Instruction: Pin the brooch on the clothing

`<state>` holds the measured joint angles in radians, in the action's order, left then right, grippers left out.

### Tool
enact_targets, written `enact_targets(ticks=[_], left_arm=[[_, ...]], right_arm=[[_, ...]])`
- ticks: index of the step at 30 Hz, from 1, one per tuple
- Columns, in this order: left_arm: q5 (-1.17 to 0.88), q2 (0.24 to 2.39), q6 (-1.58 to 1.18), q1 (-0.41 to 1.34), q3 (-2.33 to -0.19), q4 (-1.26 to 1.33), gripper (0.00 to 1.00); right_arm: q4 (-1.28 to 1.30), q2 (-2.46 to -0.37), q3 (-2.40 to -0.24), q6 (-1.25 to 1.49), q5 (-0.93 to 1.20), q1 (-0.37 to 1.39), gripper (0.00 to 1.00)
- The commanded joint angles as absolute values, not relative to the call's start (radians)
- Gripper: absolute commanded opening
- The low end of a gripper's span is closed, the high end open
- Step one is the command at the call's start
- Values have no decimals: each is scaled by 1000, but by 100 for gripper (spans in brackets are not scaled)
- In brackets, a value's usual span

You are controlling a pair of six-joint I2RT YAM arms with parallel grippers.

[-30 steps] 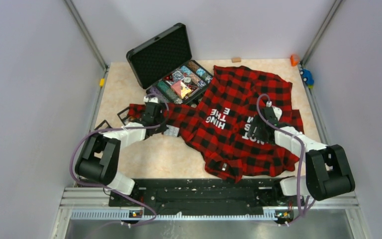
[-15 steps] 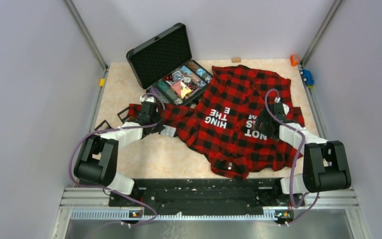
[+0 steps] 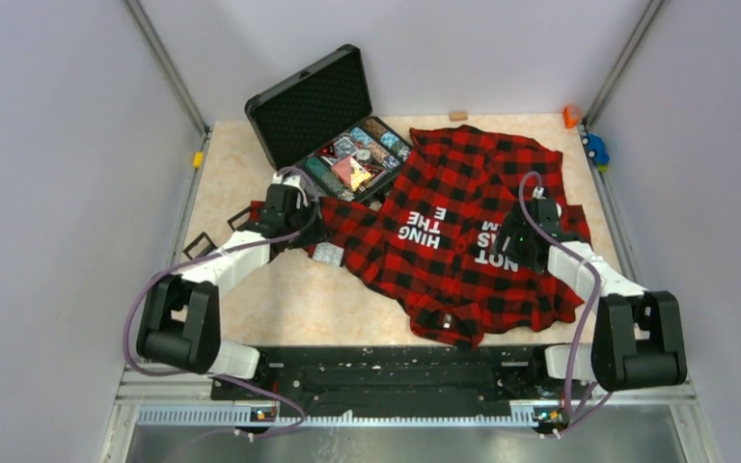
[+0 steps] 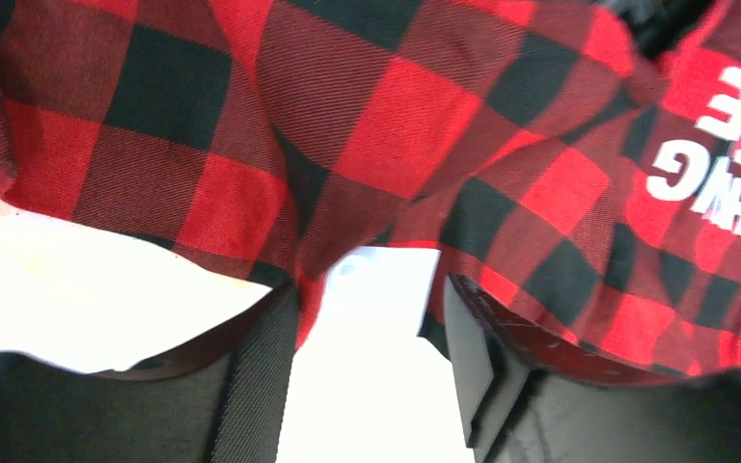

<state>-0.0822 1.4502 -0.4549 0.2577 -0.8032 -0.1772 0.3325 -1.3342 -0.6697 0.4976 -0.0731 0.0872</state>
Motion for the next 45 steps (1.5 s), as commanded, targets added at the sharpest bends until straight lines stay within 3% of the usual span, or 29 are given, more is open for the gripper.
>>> enact_targets(ticks=[1, 6, 11, 15, 19, 24, 34, 45], left_arm=[[-130, 1311, -426, 255, -879, -233, 65], [31, 1219, -430, 212, -860, -278, 74], [-50, 1230, -482, 16, -828, -283, 72], [-63, 1244, -512, -94, -789, -228, 57], [21, 1291, -495, -164, -771, -173, 54], [-47, 1391, -502, -233, -758, -116, 46], [-77, 1515, -458, -261, -804, -89, 36], [-145, 1571, -474, -293, -821, -68, 35]], right_arm=[[395, -1201, -744, 440, -8, 77, 76], [377, -1067, -750, 430, 69, 78, 76], [324, -993, -717, 417, 151, 77, 76], [310, -961, -704, 398, 159, 77, 76], [301, -948, -700, 381, 173, 78, 76], [288, -938, -690, 372, 200, 78, 76], [273, -928, -672, 356, 208, 78, 76], [276, -924, -667, 354, 211, 77, 76]])
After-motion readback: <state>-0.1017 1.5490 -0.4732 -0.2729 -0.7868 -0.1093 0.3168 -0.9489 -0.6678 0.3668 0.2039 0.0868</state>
